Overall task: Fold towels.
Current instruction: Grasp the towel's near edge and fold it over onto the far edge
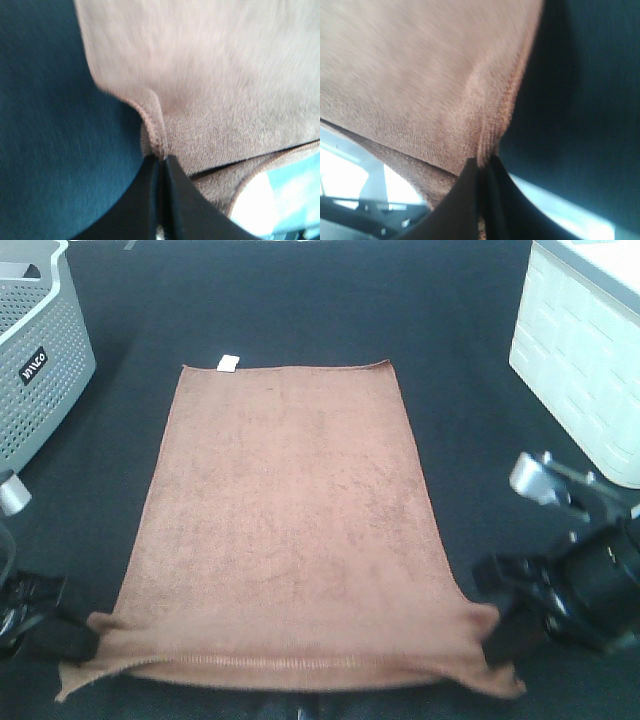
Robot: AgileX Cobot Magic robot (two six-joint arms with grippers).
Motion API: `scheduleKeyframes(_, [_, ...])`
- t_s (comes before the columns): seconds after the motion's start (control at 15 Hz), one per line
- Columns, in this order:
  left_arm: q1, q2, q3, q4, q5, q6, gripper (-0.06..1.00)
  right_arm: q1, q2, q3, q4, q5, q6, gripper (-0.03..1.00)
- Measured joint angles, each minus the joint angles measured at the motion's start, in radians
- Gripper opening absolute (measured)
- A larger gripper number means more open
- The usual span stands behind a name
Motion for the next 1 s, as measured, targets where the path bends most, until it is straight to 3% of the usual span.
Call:
scheduleKeyframes(0.33, [0.0, 0.002, -0.158, -0.057, -0.125, 0.087, 0.0, 0.0, 0.037, -0.249, -0.002, -0.084, -0.016, 0.0])
scheduleKeyframes(0.53, [0.0, 0.036, -0.302, -0.057, -0.228, 0.139, 0.0, 0.0, 0.188, -0.432, -0.003, -0.086, -0.016, 0.0])
scheduleKeyframes(0.73, [0.0, 0.183, -0.487, -0.053, -0.287, 0.177, 0.0, 0.0, 0.373, -0.669, -0.032, -0.085, -0.016, 0.0])
scheduleKeyframes(0.8, [0.0, 0.183, -0.487, -0.053, -0.287, 0.177, 0.0, 0.0, 0.373, -0.669, -0.032, -0.085, -0.016, 0.0])
scheduleKeyframes(1.0, [0.0, 0.419, -0.73, 0.018, -0.308, 0.181, 0.0, 0.0, 0.578, -0.974, -0.071, -0.082, -0.014, 0.0])
